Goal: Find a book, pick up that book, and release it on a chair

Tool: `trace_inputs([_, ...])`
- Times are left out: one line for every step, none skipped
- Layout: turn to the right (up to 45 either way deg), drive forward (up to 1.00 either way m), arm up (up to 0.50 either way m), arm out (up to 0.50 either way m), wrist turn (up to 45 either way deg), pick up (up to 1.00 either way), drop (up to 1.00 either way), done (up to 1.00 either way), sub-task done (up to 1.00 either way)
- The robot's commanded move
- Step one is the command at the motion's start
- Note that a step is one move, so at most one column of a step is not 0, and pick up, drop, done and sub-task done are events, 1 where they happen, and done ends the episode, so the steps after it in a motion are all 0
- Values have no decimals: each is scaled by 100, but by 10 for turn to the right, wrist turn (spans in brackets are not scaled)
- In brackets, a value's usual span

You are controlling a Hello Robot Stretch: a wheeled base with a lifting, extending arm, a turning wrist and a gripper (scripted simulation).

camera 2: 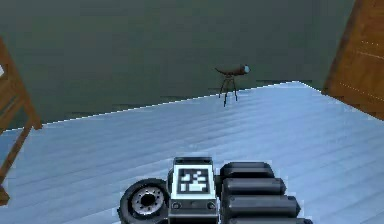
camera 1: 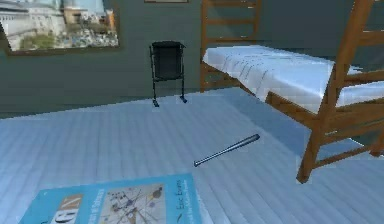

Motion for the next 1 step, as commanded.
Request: trace_inputs([-420, 0, 0, 0, 0, 0, 0, 0, 0])
